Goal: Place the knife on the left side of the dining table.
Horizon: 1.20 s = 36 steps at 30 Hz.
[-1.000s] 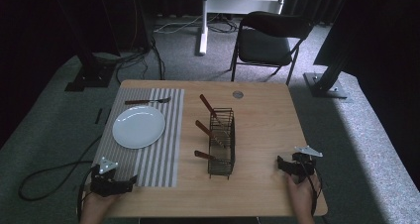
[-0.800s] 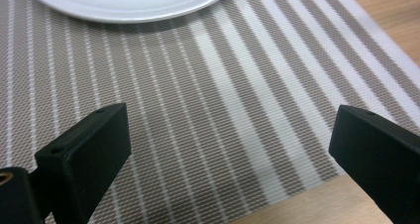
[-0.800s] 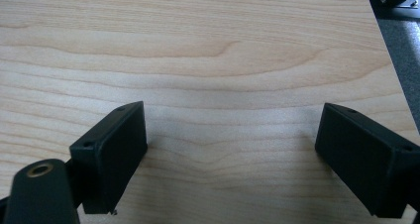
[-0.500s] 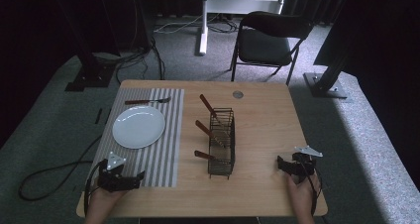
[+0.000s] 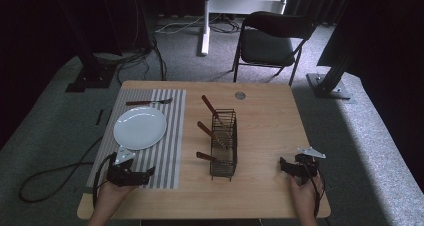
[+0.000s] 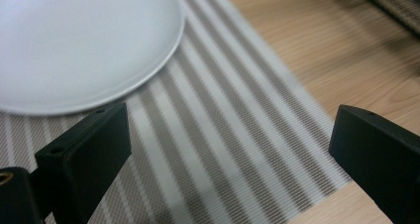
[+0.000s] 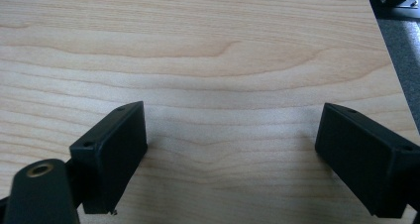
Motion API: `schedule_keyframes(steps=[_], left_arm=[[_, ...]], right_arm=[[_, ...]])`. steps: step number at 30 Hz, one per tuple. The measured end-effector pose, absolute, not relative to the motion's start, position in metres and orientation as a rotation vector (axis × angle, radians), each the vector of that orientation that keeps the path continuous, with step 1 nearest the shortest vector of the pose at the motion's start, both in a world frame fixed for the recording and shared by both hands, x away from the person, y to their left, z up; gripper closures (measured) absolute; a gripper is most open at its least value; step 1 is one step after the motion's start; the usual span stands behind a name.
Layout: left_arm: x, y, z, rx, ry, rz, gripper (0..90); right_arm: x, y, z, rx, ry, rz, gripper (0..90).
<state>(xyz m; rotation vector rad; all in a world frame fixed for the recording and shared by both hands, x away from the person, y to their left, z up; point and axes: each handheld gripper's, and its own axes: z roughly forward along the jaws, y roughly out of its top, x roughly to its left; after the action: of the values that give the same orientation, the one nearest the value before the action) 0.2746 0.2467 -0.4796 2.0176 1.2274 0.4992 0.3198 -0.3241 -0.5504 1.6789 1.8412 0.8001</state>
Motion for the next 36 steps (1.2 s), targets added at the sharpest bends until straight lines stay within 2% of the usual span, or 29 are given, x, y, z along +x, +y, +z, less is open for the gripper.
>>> schedule_keyframes(steps=[36], left_arm=[[0.316,0.173,-0.414,2.029,0.960,0.457,4.7]], right_arm=[[0.320,-0.324,-0.550,1.677,1.841,0.800,11.8]])
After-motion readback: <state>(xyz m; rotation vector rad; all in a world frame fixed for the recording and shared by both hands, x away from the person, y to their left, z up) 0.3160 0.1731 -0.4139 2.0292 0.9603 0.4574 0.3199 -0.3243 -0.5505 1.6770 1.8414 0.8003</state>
